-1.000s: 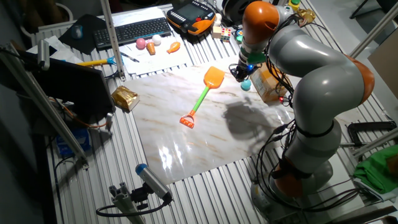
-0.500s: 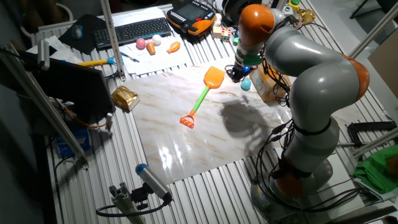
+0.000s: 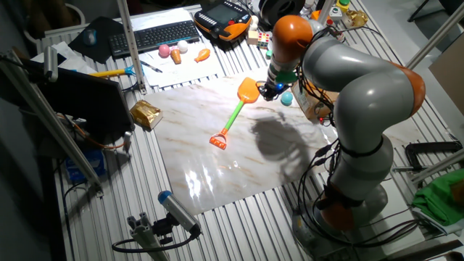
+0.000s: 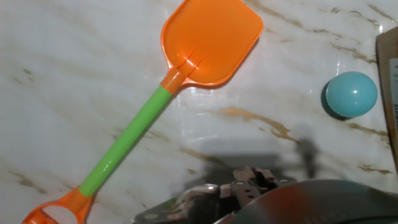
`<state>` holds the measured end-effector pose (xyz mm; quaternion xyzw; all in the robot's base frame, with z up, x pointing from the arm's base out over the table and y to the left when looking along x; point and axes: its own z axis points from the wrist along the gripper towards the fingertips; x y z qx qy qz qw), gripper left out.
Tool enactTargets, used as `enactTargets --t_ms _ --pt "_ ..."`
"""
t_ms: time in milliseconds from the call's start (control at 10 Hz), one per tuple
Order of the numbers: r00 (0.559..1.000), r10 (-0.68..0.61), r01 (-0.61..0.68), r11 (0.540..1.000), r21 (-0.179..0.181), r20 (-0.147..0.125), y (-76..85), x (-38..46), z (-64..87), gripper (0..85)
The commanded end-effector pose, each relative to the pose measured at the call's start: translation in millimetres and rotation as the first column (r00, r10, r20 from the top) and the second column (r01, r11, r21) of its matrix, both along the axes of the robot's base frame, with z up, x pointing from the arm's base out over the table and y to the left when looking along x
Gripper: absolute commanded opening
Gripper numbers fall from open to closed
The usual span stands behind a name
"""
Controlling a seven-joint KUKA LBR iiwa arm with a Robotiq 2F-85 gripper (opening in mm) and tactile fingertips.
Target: Use a shovel to scoop up an object
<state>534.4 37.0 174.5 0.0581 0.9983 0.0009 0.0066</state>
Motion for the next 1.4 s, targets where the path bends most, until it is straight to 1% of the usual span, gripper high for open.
enactTargets --t_ms 0,200,500,600,800,900,1000,1200,1300 --pt "1.0 -0.004 0.004 1.0 0.001 0.003 1.4 0.5 -3.8 0.7" --pt "1.0 -0.017 0.017 1.0 0.005 0.001 4.1 2.0 -12.5 0.7" --pt "0.999 -0.051 0.05 0.999 0.014 0.011 13.7 5.1 -32.9 0.7" --pt "0.998 -0.064 0.064 0.998 0.018 0.014 16.7 6.2 -37.0 0.7" --pt "0.995 -0.102 0.102 0.995 0.006 0.005 27.2 8.7 -39.1 0.7" --pt "0.994 -0.113 0.113 0.994 0.006 0.005 30.6 8.0 -40.3 0.7" --pt "0.992 -0.125 0.125 0.992 0.014 0.005 32.8 7.1 -41.4 0.7" --pt "0.987 -0.162 0.162 0.987 0.004 0.016 40.9 3.4 -42.8 0.7" --pt "0.983 -0.179 0.18 0.984 -0.009 0.028 45.3 1.7 -45.8 0.7"
